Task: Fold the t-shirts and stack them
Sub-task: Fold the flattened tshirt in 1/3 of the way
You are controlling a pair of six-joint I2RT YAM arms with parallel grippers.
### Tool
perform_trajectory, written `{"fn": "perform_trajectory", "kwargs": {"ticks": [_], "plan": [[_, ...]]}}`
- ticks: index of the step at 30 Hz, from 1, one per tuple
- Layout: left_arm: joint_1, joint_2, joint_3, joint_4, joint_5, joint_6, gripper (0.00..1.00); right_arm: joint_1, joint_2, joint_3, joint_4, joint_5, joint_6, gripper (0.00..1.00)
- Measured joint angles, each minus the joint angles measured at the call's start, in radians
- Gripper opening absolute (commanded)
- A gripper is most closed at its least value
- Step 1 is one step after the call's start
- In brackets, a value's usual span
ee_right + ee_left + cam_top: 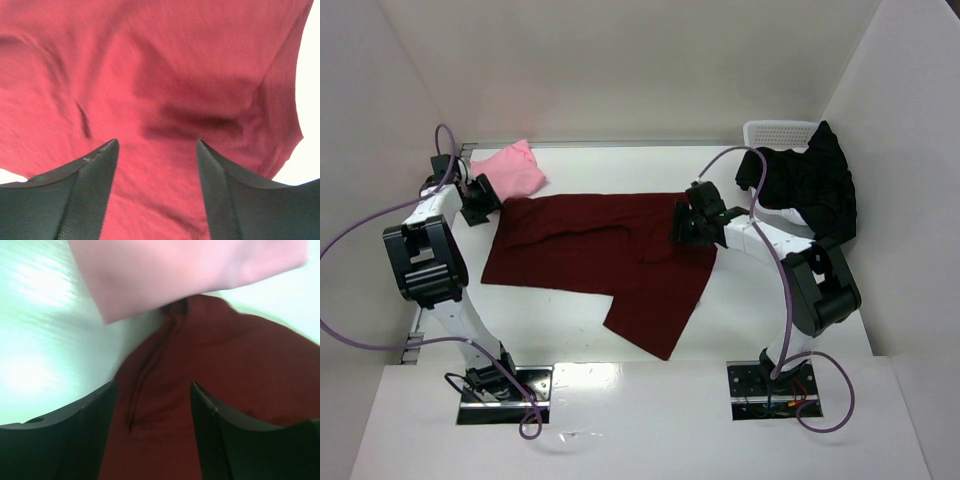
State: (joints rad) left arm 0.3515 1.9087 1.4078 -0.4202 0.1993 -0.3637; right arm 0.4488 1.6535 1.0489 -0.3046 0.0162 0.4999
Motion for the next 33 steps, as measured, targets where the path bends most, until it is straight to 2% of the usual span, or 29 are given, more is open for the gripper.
{"fn": "perform_trajectory", "kwargs": {"ticks": [1,6,9,10,11,15,23,33], "plan": [[0.0,-0.031,-0.005,-0.005,-0.001,0.001,0.72,0.0,0.0,-0.02,-0.003,-0.01,0.007,0.62],[0.0,-0.158,-0.023,0.0,0.01,0.01,0.73,0.0,0.0,-0.09,-0.026,-0.039,0.034,0.51],[0.0,-0.21,-0.075,0.006,0.016,0.019,0.73,0.0,0.0,-0.097,-0.027,-0.051,0.04,0.38],[0.0,-0.217,-0.091,0.005,0.017,0.019,0.73,0.0,0.0,-0.099,-0.026,-0.053,0.045,0.38],[0.0,-0.229,-0.119,0.004,0.019,0.019,0.73,0.0,0.0,-0.102,-0.024,-0.055,0.047,0.33],[0.0,-0.254,-0.196,-0.013,0.03,0.019,0.74,0.0,0.002,-0.127,-0.024,-0.056,0.045,0.25],[0.0,-0.356,-0.229,-0.018,0.046,0.018,0.74,0.0,0.023,-0.13,-0.043,-0.012,0.029,0.02],[0.0,-0.437,-0.263,-0.023,0.056,0.016,0.76,-0.034,0.051,-0.088,-0.081,0.02,0.028,0.0]]}}
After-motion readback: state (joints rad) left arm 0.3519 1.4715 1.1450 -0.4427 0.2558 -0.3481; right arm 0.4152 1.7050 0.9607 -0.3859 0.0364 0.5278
